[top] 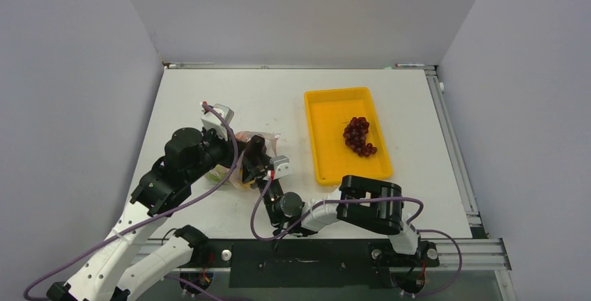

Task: Place the food in the zip-top bag and seal the zipper
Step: Place the fake vegetable in the zipper food storage bag.

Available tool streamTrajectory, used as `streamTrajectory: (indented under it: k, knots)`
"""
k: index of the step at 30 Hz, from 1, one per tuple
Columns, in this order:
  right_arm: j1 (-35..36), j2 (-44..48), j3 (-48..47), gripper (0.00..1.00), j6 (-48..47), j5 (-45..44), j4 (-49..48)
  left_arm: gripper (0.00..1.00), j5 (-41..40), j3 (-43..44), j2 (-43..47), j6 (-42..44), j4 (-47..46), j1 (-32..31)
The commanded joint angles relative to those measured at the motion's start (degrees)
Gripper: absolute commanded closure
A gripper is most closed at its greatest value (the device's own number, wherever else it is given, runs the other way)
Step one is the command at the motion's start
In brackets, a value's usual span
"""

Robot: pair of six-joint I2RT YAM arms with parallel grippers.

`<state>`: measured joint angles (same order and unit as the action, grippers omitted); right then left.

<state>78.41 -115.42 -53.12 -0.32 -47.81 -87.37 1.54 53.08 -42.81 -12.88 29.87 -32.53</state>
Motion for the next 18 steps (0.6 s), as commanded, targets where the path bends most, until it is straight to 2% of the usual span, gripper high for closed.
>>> streamTrajectory:
  k: [1, 4, 7, 14, 18]
  knots:
    - [-0.1, 0.2, -0.3, 0.5, 1.8, 0.5, -14.5, 1.0, 0.0, 1.4, 0.6, -0.1, -3.1, 0.0]
    - [-0.1, 1.3, 1.2, 0.38, 1.6, 1.2, -14.4, 1.0, 0.0, 1.4, 0.7, -0.1, -3.1, 0.0]
    - [-0.1, 2.8, 2.7, 0.31, 1.7, 1.4, -13.4, 1.0, -0.2, 1.4, 0.6, -0.1, -3.0, 0.0]
    - [0.0, 7.2, 5.6, 0.27, 1.6, 2.7, -10.4, 1.0, -0.6, 1.3, 0.5, 0.0, -3.0, 0.0]
    - [-0.1, 11.9, 6.5, 0.25, 2.3, 3.7, -1.9, 1.0, -0.7, 1.3, 0.5, 0.0, -2.9, 0.0]
